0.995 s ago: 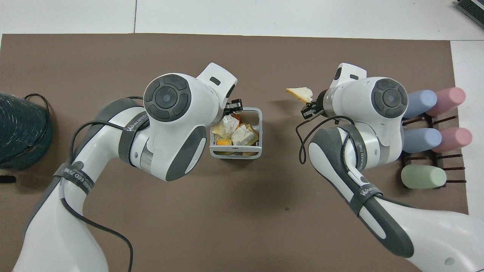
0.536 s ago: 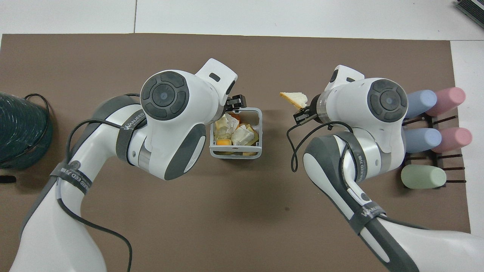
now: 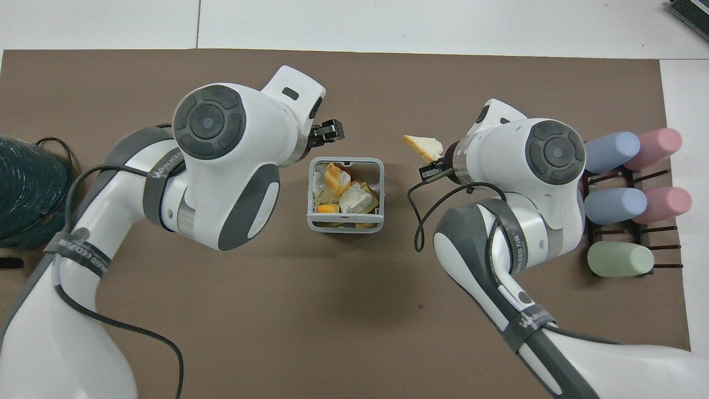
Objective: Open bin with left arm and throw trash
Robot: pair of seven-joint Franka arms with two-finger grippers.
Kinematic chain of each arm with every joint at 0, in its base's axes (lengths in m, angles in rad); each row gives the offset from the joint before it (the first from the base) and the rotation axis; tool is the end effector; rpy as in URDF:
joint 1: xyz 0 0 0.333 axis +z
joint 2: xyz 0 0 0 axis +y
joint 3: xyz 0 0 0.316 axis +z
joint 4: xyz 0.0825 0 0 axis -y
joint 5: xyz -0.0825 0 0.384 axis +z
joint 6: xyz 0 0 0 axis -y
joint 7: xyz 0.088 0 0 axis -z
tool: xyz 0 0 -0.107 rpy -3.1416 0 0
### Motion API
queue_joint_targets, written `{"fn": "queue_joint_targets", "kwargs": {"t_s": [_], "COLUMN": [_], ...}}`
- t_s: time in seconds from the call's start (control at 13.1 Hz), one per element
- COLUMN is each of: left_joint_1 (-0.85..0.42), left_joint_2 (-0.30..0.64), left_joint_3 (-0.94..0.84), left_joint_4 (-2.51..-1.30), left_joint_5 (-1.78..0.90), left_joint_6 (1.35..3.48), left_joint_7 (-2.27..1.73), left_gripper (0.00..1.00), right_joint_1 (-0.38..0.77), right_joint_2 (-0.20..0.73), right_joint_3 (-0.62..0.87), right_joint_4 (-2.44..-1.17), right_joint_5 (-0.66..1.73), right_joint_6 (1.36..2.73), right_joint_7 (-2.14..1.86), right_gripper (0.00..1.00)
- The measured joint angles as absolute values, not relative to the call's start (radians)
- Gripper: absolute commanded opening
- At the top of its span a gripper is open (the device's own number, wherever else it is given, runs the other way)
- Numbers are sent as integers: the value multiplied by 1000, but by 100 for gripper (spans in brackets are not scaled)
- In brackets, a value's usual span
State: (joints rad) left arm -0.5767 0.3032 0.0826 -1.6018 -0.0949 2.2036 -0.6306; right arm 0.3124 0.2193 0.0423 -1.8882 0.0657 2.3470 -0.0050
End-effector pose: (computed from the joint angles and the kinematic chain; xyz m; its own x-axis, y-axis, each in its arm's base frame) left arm 0.5927 -0.3301 0.4862 0.9610 0.1919 0.1990 0.1456 -0.9632 0.2258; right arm 0.5931 0.2192 0.4151 0.9257 0.2957 0.2360 0.3186 -0.9457 -0.0644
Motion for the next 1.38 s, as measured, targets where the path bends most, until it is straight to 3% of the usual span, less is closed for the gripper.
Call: {"fn": "queue_joint_targets", "kwargs": {"t_s": [0.38, 0.69, 0.77, 0.84, 0.92, 1.15, 1.38], "left_joint_1": [-354, -210, -183, -163, -151, -150, -151], "left_joint_2": [302, 302, 298, 293, 284, 226, 161], "left_joint_3": [88, 89, 89, 89, 89, 82, 76], "left_joint_4": [-1533, -1523, -1519, -1511, -1501, -1488, -1486], "left_joint_5": [-95, -95, -95, -94, -94, -61, -31], "left_joint_6": [2039, 1944, 1914, 1883, 1855, 1790, 1744], "left_joint_7": [-326, -81, -35, -6, 9, 13, 13], "left_gripper": [86, 86, 86, 86, 86, 89, 89], "right_joint_1": [464, 518, 524, 531, 534, 535, 530], "right_joint_2": [218, 217, 217, 217, 217, 217, 217], "right_joint_3": [46, 46, 46, 46, 46, 44, 34], "right_joint_4": [-1874, -1834, -1831, -1831, -1831, -1828, -1815], "right_joint_5": [66, 66, 66, 66, 66, 65, 65], "right_joint_6": [2353, 2329, 2324, 2321, 2316, 2293, 2287], "right_joint_7": [260, 305, 305, 305, 305, 305, 305], "right_gripper": [0, 0, 48, 69, 73, 97, 100]}}
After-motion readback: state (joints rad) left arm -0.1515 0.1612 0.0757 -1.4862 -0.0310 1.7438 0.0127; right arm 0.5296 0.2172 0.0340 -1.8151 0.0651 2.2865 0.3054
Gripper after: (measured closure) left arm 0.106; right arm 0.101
